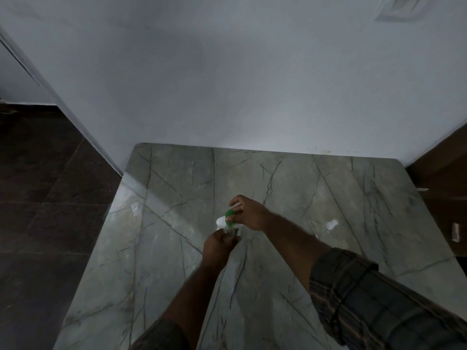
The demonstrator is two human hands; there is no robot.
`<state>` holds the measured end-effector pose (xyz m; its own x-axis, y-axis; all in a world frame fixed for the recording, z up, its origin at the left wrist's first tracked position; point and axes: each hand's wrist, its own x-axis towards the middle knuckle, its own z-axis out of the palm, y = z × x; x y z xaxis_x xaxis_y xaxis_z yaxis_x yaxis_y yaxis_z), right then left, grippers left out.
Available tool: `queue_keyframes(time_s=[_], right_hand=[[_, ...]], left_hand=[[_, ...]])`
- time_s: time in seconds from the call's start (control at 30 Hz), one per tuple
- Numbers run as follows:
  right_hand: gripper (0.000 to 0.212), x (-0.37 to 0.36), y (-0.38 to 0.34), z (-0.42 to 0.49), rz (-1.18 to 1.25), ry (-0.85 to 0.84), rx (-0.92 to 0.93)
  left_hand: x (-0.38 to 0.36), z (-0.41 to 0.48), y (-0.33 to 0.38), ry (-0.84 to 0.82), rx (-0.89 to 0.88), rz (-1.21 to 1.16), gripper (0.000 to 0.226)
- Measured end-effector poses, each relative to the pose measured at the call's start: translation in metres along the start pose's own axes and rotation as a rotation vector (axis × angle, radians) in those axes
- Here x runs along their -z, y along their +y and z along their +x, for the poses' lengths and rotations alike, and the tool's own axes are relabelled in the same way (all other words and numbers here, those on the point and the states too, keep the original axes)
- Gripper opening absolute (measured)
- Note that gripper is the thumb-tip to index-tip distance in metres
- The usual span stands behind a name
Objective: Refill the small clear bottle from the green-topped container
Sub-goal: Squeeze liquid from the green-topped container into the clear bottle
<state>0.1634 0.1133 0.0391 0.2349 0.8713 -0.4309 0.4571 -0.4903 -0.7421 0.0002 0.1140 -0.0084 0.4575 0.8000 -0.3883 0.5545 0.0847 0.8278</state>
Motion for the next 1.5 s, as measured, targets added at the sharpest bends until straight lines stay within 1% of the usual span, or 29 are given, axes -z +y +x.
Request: queue_keyframes(time_s=[0.1,0.2,0.27,0.37,0.43,0.5,0.6,0.67,0.8,0.87,1.0,1.23,1.4,1.5], right_hand=[[0.063,0.005,0.0,-0.002,0.067,-0.062,-0.038],[0.063,0.009,-0.002,-0.002,0.06,-0.078,-0.043],[0.059,0.008,-0.004,-0.002,0.033,-0.062,-0.027],[0.05,0.003,-0.004,-0.001,-0.049,0.016,0.014],[0.047,0.001,-0.003,-0.002,-0.073,0.05,0.036],[0.051,0.001,-0.002,-0.002,-0.072,0.046,0.036],[0.057,0.005,-0.002,-0.003,-0.04,-0.016,0.009],[0.057,0.006,-0.003,-0.003,-0.022,-0.033,-0.004],[0.047,0.004,-0.003,-0.005,-0.033,0.005,0.033],[0.045,0.002,-0.002,-0.005,-0.033,0.032,0.034],[0.049,-0.003,-0.001,-0.005,0.001,0.064,0.025],[0.059,-0.001,0.001,-0.005,0.055,0.007,-0.019],[0.053,-0.007,0.001,-0.003,0.022,0.075,-0.008],[0.052,-0.008,0.002,-0.004,0.012,0.083,0.001]], left_hand=[[0.0,0.0,0.001,0.011,-0.008,-0.003,0.021],[0.001,0.001,0.004,0.021,0.007,-0.008,0.023],[0.001,0.001,0.005,0.018,0.01,-0.005,0.022],[-0.001,0.001,0.003,0.001,0.022,0.007,0.022],[-0.002,0.001,0.003,-0.005,0.023,0.001,0.022],[-0.002,0.0,0.003,-0.01,0.027,0.003,0.021],[0.0,-0.001,0.005,-0.006,0.014,0.0,0.021],[0.002,0.0,0.007,0.01,0.005,-0.004,0.022],[0.004,-0.001,0.01,0.01,0.007,-0.001,0.026],[0.003,-0.001,0.009,-0.002,0.026,0.003,0.027],[0.001,-0.002,0.009,0.001,0.045,0.004,0.025],[0.004,-0.004,0.013,0.003,0.062,-0.02,0.023],[0.002,-0.002,0.012,0.002,0.07,-0.007,0.023],[0.001,-0.003,0.012,-0.013,0.087,-0.006,0.022]])
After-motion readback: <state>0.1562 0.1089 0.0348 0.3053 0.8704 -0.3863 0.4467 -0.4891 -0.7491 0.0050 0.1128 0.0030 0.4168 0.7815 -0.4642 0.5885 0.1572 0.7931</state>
